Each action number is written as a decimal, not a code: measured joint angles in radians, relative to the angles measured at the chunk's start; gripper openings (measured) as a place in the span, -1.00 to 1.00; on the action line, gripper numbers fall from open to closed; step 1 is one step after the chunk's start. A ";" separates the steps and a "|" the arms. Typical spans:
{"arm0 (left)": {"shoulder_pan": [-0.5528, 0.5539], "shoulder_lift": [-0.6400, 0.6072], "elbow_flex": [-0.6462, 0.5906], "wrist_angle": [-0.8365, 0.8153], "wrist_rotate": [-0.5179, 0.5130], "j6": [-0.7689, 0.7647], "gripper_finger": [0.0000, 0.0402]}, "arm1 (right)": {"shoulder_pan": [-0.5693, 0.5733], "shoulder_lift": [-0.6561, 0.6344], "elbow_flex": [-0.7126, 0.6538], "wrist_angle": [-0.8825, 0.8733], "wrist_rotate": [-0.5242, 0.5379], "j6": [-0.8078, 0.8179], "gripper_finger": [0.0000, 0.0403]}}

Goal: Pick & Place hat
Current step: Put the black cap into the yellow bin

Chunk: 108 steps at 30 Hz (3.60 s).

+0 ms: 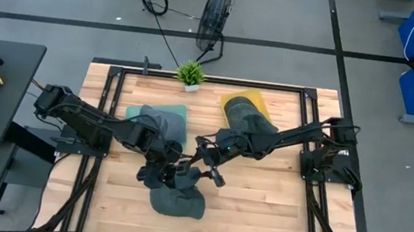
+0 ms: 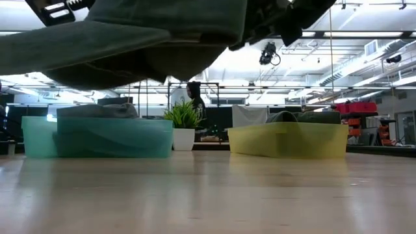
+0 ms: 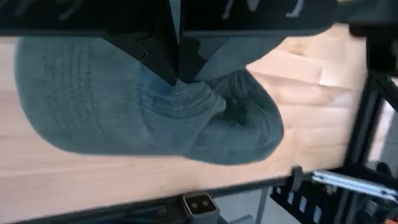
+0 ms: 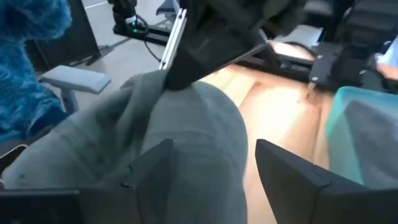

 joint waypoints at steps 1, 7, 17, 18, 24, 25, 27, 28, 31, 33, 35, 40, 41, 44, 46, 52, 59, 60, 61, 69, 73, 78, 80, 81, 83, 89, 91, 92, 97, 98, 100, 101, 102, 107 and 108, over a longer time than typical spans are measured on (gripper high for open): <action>0.003 0.000 0.000 -0.008 -0.005 0.001 -0.99 | 0.002 0.007 0.000 0.003 -0.002 0.001 0.17; 0.029 0.000 0.000 -0.006 -0.012 0.001 -0.99 | 0.003 0.028 0.000 0.078 -0.009 0.008 0.18; 0.079 0.001 0.000 0.046 -0.015 0.123 -0.99 | 0.001 0.031 0.000 0.072 -0.018 -0.006 0.18; 0.083 0.001 0.000 0.059 -0.014 0.130 -0.99 | 0.001 0.031 0.000 0.065 -0.018 -0.006 0.18; 0.097 0.001 0.000 0.079 -0.014 0.189 -0.99 | 0.000 0.031 0.000 0.032 0.021 0.005 0.18; 0.097 0.001 0.000 0.083 -0.014 0.190 -0.99 | 0.000 0.031 0.000 0.027 0.056 0.005 0.16; 0.097 0.001 0.000 0.089 -0.014 0.189 -0.99 | 0.001 0.031 0.000 0.020 0.095 0.006 0.12; 0.097 0.001 0.000 0.088 -0.014 0.183 -0.99 | 0.000 0.031 0.000 0.018 0.103 0.006 0.09; 0.097 0.001 0.000 0.093 -0.014 0.141 -0.99 | -0.001 0.031 0.000 0.011 0.104 0.001 -0.08; 0.097 0.001 0.000 0.093 -0.014 0.089 -0.99 | -0.001 0.031 0.000 0.008 0.104 0.001 -0.25; 0.097 0.001 0.000 0.093 -0.014 0.028 -0.99 | -0.001 0.031 0.000 0.002 0.104 0.001 -0.46; 0.097 0.001 0.000 0.096 -0.018 -0.156 -0.95 | 0.000 0.030 0.001 -0.034 0.101 -0.014 -0.93; 0.097 0.001 0.000 0.102 -0.018 -0.193 -0.93 | 0.000 0.030 0.001 -0.040 0.101 -0.023 -0.94; 0.097 0.002 0.000 0.123 -0.039 -0.281 -0.88 | 0.000 0.030 0.001 -0.055 0.104 -0.013 -0.87; 0.097 0.002 0.000 0.127 -0.057 -0.324 -0.85 | -0.001 0.030 0.001 -0.075 0.112 0.004 -0.87; 0.097 0.007 0.001 0.136 -0.098 -0.455 -0.73 | -0.002 0.030 0.001 -0.082 0.122 0.017 -0.96; 0.097 0.005 0.001 0.134 -0.152 -0.610 -0.63 | -0.001 -0.025 0.001 -0.201 0.364 0.069 -0.97; 0.095 0.000 0.001 0.129 -0.166 -0.635 -0.63 | -0.001 -0.052 0.001 -0.254 0.410 0.070 -0.97; 0.092 -0.004 0.002 0.127 -0.181 -0.654 -0.65 | -0.001 -0.083 0.001 -0.305 0.462 0.070 -0.97; 0.078 -0.104 0.002 0.055 -0.428 -0.621 -0.84 | -0.003 -0.406 0.001 -0.691 0.852 0.060 -0.95; 0.093 -0.153 0.001 0.022 -0.533 -0.620 -0.92 | -0.028 -0.518 0.001 -0.850 1.050 0.107 -0.96; 0.119 -0.202 0.002 0.016 -0.584 -0.617 -0.98 | -0.106 -0.565 -0.074 -0.900 1.097 0.216 -0.96; 0.132 -0.215 0.000 0.000 -0.584 -0.617 -0.98 | -0.140 -0.565 -0.148 -0.855 1.089 0.215 -0.96; 0.139 -0.217 0.002 0.010 -0.585 -0.617 -0.98 | -0.158 -0.564 -0.189 -0.820 1.081 0.216 -0.96; 0.151 -0.223 0.000 -0.023 -0.585 -0.617 -0.97 | -0.199 -0.563 -0.274 -0.758 1.050 0.219 -0.96; 0.201 -0.224 0.000 -0.034 -0.584 -0.617 -0.96 | -0.285 -0.563 -0.459 -0.687 1.075 0.305 -0.96; 0.220 -0.224 0.000 -0.041 -0.585 -0.617 -0.97 | -0.293 -0.571 -0.465 -0.702 1.111 0.306 -0.96; 0.230 -0.224 0.000 -0.042 -0.585 -0.617 -0.97 | -0.294 -0.575 -0.461 -0.706 1.117 0.292 -0.96; 0.276 -0.224 0.000 -0.044 -0.585 -0.627 -0.98 | -0.293 -0.608 -0.362 -0.736 1.119 0.169 -0.96; 0.284 -0.223 0.000 -0.044 -0.584 -0.628 -0.97 | -0.293 -0.614 -0.337 -0.759 1.123 0.159 -0.96; 0.297 -0.221 0.000 -0.047 -0.584 -0.629 -0.96 | -0.293 -0.628 -0.285 -0.829 1.129 0.155 -0.96; 0.301 -0.220 0.000 -0.051 -0.584 -0.629 -0.96 | -0.294 -0.633 -0.261 -0.870 1.125 0.162 -0.96; 0.305 -0.220 0.000 -0.054 -0.584 -0.629 -0.96 | -0.294 -0.637 -0.238 -0.915 1.113 0.182 -0.96; 0.312 -0.220 0.000 -0.064 -0.584 -0.629 -0.97 | -0.295 -0.636 -0.232 -1.004 1.045 0.316 -0.96; 0.312 -0.220 0.000 -0.064 -0.584 -0.629 -0.97 | -0.296 -0.632 -0.245 -0.997 1.031 0.321 -0.96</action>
